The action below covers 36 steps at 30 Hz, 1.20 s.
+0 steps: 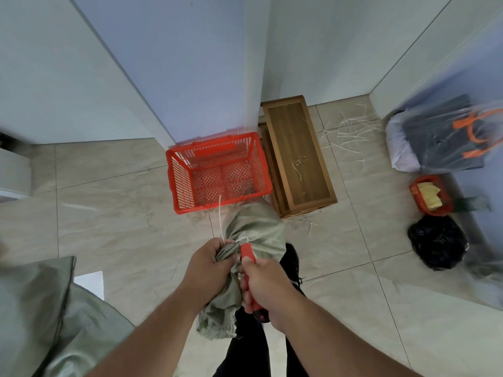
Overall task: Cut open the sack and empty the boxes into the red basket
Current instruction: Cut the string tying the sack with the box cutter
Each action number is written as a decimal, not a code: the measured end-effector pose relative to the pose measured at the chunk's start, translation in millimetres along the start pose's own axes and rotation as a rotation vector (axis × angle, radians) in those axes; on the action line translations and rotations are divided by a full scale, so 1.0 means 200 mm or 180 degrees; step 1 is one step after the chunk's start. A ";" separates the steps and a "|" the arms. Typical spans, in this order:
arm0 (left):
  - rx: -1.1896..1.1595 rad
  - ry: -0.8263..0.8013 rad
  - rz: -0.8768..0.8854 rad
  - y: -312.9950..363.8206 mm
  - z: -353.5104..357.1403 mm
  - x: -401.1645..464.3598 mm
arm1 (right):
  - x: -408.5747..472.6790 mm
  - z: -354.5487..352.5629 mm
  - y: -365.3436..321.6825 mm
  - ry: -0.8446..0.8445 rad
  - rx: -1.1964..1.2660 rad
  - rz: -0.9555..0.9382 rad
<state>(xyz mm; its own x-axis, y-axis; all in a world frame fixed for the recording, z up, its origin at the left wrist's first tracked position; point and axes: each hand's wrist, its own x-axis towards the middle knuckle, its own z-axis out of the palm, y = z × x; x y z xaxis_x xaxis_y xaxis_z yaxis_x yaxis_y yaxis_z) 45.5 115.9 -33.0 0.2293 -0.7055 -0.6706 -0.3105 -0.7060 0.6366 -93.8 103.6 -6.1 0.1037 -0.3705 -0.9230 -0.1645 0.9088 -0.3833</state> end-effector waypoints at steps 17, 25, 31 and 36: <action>-0.0092 0.0317 0.0099 0.06 0.04 0.06 | 0.01 0.01 -0.02 0.0366 -0.0169 -0.0348; -0.0215 0.0760 -0.0595 -0.07 -0.05 0.10 | -0.08 -0.24 -0.05 0.1684 -0.0775 -0.1043; 0.0166 0.0320 -0.0200 -0.10 -0.07 0.06 | 0.00 -0.40 -0.16 0.0616 -0.1317 -0.0731; 0.1006 -0.0032 0.0294 -0.03 0.02 0.03 | 0.09 -0.12 -0.17 0.0077 -0.1244 -0.1007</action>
<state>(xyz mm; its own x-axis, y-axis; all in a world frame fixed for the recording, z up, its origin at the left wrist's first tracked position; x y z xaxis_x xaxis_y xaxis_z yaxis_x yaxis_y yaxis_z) 45.0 116.3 -41.2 0.1781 -0.7640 -0.6202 -0.6009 -0.5835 0.5463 -109.0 61.7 -10.6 0.1861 -0.6249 -0.7582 -0.4842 0.6131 -0.6242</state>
